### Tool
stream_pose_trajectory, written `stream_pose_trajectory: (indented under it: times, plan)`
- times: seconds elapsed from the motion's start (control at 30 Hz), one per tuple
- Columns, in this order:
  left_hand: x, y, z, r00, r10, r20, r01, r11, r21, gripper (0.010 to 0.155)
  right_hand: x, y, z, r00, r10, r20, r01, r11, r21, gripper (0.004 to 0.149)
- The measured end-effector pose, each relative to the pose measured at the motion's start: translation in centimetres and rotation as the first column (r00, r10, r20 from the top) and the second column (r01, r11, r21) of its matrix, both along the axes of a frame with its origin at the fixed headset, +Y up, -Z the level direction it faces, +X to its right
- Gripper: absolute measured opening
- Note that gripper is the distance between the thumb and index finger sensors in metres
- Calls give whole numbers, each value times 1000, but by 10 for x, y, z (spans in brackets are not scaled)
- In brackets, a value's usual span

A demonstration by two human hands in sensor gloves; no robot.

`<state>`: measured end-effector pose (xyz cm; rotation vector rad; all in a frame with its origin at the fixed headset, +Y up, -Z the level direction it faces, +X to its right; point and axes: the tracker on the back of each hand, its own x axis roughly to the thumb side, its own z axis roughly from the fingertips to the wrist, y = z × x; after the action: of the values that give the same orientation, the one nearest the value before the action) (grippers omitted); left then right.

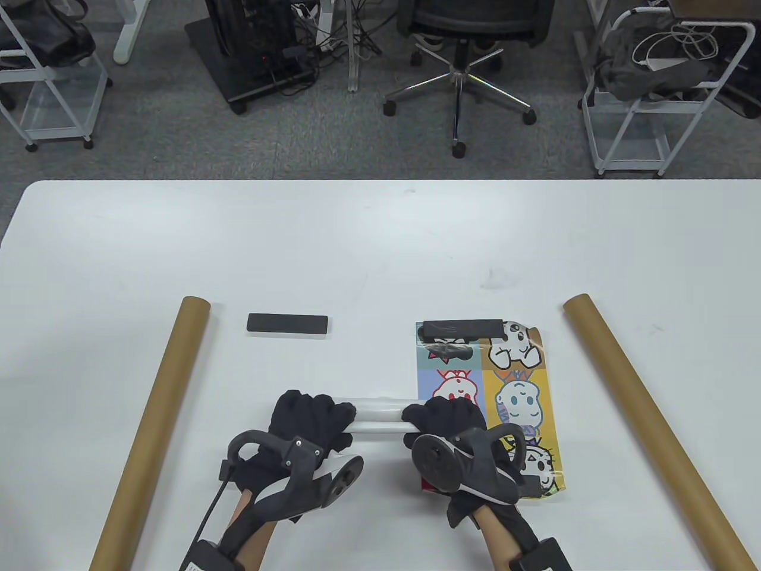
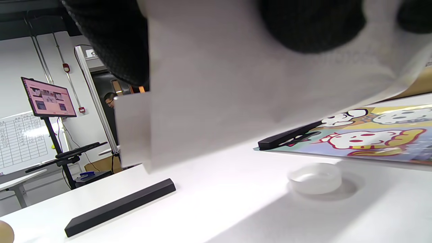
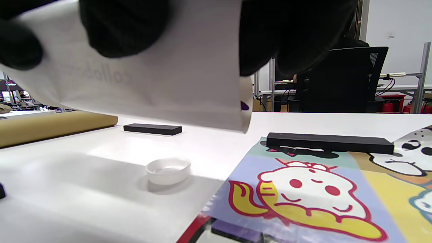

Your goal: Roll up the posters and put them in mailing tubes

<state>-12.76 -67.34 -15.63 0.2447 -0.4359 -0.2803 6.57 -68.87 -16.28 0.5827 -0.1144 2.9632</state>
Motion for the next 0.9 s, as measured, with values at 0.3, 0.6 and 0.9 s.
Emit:
stream_pose_trajectory:
  times: [0.3,0.6,0.9]
  plan:
    - [-2,0,0,1000,-17,-13,17,1000,8,44,-3,0,2,1000,26,2,-26,999,30,45]
    - [-4,-1,-1,1000,10,-5,-10,1000,-1,49,2,2,1,1000,-12,-8,13,998,58,50]
    - [-6,-2,-3,1000,25,-17,-25,999,-21,53,3,1,0,1000,-15,6,15,999,52,52]
